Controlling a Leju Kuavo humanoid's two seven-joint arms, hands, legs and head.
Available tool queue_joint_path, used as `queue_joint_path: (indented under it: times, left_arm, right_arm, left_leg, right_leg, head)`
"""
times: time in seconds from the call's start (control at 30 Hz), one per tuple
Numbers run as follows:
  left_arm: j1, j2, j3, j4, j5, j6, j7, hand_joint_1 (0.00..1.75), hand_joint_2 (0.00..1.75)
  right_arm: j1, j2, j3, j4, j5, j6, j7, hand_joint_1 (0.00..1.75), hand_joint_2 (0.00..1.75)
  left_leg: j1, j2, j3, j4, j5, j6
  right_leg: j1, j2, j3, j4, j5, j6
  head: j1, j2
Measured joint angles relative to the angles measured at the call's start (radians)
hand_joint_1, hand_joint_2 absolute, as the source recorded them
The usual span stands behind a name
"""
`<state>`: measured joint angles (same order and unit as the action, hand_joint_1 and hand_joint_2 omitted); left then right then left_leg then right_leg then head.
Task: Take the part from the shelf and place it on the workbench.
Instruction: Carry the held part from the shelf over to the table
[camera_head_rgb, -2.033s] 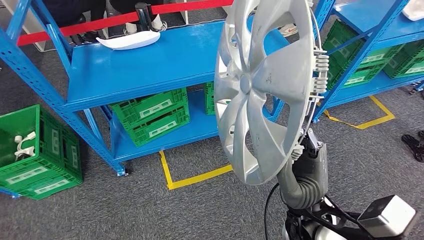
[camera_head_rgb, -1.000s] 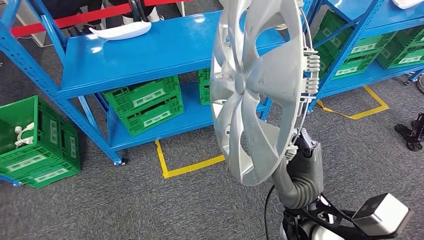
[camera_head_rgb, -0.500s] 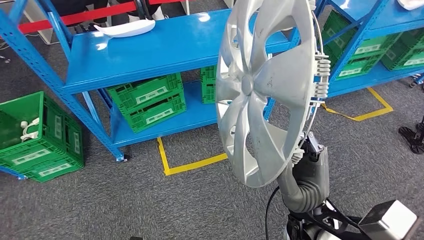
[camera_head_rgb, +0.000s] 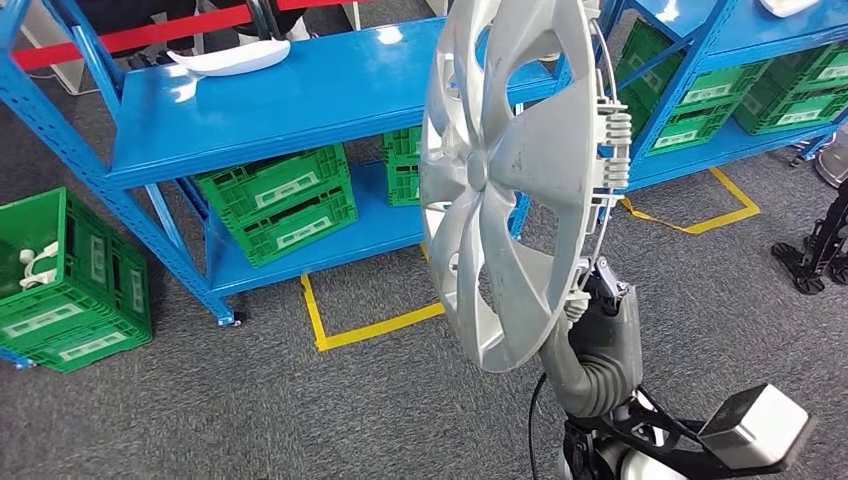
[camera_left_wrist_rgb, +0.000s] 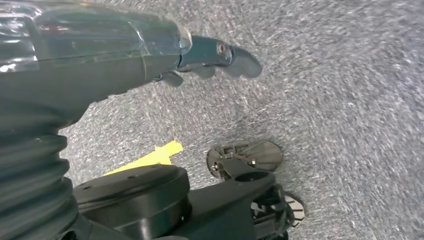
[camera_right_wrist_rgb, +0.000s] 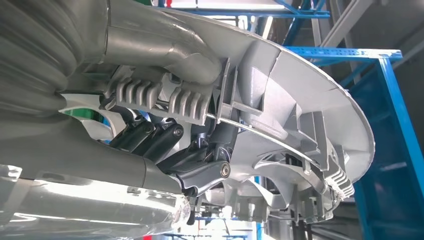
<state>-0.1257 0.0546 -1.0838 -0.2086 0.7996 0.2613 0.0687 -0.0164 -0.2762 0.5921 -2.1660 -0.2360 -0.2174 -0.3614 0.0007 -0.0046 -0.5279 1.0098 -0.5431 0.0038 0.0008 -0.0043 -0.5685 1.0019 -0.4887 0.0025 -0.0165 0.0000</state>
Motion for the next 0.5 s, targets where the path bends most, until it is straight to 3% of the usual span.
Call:
queue_joint_path:
  times: [0.07, 0.1, 0.13, 0.2, 0.27, 0.3, 0.33, 0.4, 0.47, 0.5]
  left_arm:
    - [0.001, 0.000, 0.000, 0.000, 0.000, 0.000, 0.000, 0.00, 1.75]
    - [0.001, 0.000, 0.000, 0.000, 0.000, 0.000, 0.000, 0.00, 1.75]
    - [0.001, 0.000, 0.000, 0.000, 0.000, 0.000, -0.001, 0.00, 1.75]
    - [0.001, -0.001, 0.000, 0.000, 0.000, 0.000, -0.002, 0.00, 1.75]
    - [0.002, -0.003, 0.000, 0.000, 0.002, 0.002, -0.005, 0.00, 1.75]
    - [0.002, -0.004, 0.000, 0.000, 0.004, 0.003, -0.007, 0.00, 1.75]
    - [0.002, -0.005, 0.000, 0.000, 0.005, 0.006, -0.008, 0.00, 1.75]
    - [0.002, -0.008, 0.000, 0.000, 0.008, 0.010, -0.009, 0.00, 1.75]
    - [0.003, -0.011, 0.000, 0.000, 0.008, 0.011, -0.006, 0.00, 1.75]
    - [0.004, -0.014, 0.000, 0.000, 0.008, 0.011, -0.002, 0.00, 1.75]
  right_arm:
    - [0.001, 0.000, 0.000, 0.000, 0.000, 0.000, 0.000, 1.75, 1.75]
    - [0.001, 0.000, 0.000, 0.000, 0.000, 0.000, 0.000, 1.75, 1.75]
    - [0.001, 0.000, -0.001, 0.000, 0.000, 0.000, 0.000, 1.75, 1.75]
    - [0.001, 0.000, -0.001, 0.000, -0.001, 0.000, 0.000, 1.75, 1.75]
    - [0.001, 0.000, -0.001, 0.000, -0.006, 0.001, 0.000, 1.75, 1.75]
    - [0.001, 0.000, -0.001, 0.000, -0.009, 0.001, 0.000, 1.75, 1.75]
    - [0.001, 0.000, -0.001, 0.001, -0.013, 0.002, 0.000, 1.75, 1.75]
    - [-0.002, 0.000, -0.002, 0.001, -0.017, 0.003, 0.000, 1.75, 1.75]
    - [-0.010, 0.000, -0.002, 0.000, -0.018, 0.006, 0.002, 1.75, 1.75]
    - [-0.013, 0.000, -0.003, 0.000, -0.018, 0.006, 0.006, 1.75, 1.75]
  left_leg:
    - [0.002, 0.001, -0.003, -0.007, 0.007, 0.009]
    - [0.004, 0.003, -0.003, -0.010, 0.012, 0.014]
    - [0.006, 0.006, -0.004, -0.013, 0.016, 0.018]
    - [0.006, 0.014, -0.008, -0.014, 0.019, 0.023]
    - [0.005, 0.025, -0.011, -0.013, 0.020, 0.025]
    - [0.004, 0.032, -0.011, -0.013, 0.020, 0.025]
    - [0.004, 0.039, -0.010, -0.013, 0.020, 0.024]
    - [0.001, 0.056, -0.008, -0.012, 0.017, 0.021]
    - [-0.007, 0.079, -0.010, -0.009, 0.015, 0.015]
    - [-0.010, 0.093, -0.011, -0.008, 0.015, 0.011]
  right_leg:
    - [-0.003, 0.002, -0.006, 0.003, -0.002, 0.012]
    - [-0.004, 0.003, -0.012, 0.018, -0.016, 0.018]
    - [-0.006, 0.004, -0.025, 0.052, -0.041, 0.024]
    - [-0.010, 0.004, -0.072, 0.175, -0.110, 0.033]
    - [-0.010, 0.004, -0.107, 0.272, -0.145, 0.038]
    - [-0.010, 0.003, -0.103, 0.271, -0.134, 0.038]
    - [-0.010, -0.001, -0.081, 0.232, -0.106, 0.037]
    - [-0.005, -0.034, -0.013, 0.095, -0.040, 0.030]
    - [0.002, -0.066, 0.024, 0.004, -0.015, 0.017]
    - [0.005, -0.067, 0.024, -0.007, -0.016, 0.012]
  head:
    - [0.001, 0.000]
    - [0.004, 0.000]
    - [0.009, 0.000]
    - [0.021, 0.000]
    - [0.028, 0.000]
    - [0.031, 0.000]
    - [0.035, 0.000]
    - [0.044, 0.000]
    - [0.049, 0.000]
    - [0.047, 0.000]
